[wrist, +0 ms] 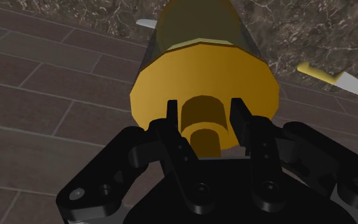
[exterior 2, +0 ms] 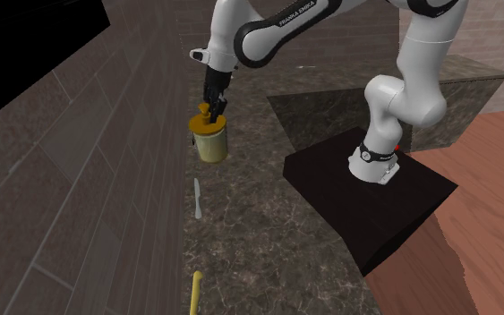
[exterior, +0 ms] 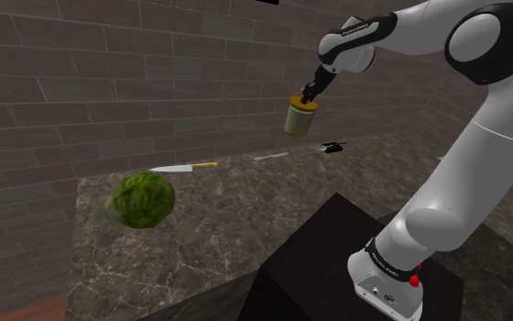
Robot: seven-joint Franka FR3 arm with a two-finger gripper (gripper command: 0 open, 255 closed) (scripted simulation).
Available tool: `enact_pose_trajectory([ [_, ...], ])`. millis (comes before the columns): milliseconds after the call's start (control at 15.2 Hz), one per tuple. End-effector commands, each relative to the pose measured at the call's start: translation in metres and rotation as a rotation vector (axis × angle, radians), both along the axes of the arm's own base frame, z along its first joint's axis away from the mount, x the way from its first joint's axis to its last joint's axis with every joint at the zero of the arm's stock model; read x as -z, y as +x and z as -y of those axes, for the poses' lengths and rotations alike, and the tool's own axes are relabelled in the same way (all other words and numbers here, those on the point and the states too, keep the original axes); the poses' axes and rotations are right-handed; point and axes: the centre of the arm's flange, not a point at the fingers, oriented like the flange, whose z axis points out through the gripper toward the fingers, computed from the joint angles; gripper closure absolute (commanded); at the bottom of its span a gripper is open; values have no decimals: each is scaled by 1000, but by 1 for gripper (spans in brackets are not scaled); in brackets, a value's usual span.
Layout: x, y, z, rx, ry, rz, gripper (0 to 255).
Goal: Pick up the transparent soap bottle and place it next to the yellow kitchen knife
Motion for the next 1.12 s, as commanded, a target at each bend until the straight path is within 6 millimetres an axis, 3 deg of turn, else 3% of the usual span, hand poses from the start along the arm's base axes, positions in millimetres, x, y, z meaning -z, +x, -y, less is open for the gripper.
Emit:
enact_pose_trajectory([
  [0, -12, 1, -1, 0, 0, 1, 255],
  [396, -41, 1, -1, 0, 0, 1, 255],
  [1056, -41, 20, -131, 0, 0, 1, 255],
])
